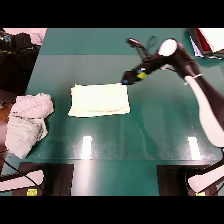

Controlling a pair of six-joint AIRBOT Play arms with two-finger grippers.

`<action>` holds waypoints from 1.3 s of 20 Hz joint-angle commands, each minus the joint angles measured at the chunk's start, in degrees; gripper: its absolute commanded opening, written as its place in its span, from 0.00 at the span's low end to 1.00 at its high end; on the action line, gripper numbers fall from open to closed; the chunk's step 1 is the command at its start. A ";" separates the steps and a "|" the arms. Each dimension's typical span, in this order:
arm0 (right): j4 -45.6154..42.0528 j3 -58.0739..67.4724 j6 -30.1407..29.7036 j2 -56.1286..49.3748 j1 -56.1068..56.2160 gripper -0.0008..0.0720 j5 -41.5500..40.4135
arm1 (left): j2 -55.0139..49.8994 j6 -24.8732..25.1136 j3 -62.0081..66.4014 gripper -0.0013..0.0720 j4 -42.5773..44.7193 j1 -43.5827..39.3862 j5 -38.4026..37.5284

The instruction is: Fold the shirts.

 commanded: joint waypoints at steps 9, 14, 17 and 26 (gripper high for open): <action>22.27 -28.24 -0.94 0.79 -5.49 0.94 -18.36 | -0.42 3.52 -5.14 0.05 -1.44 -7.10 5.75; 24.09 -19.41 -0.94 -7.10 0.90 0.94 -14.38 | -0.72 3.69 -5.14 0.05 -1.44 -10.75 6.86; 27.43 -14.34 -1.64 -10.73 3.85 0.64 -14.93 | -0.74 3.74 -5.14 0.05 -1.51 -11.26 5.88; 22.45 -12.07 -6.32 -2.34 -0.42 0.03 -13.20 | -0.74 3.39 -5.16 0.05 -2.25 -11.28 0.94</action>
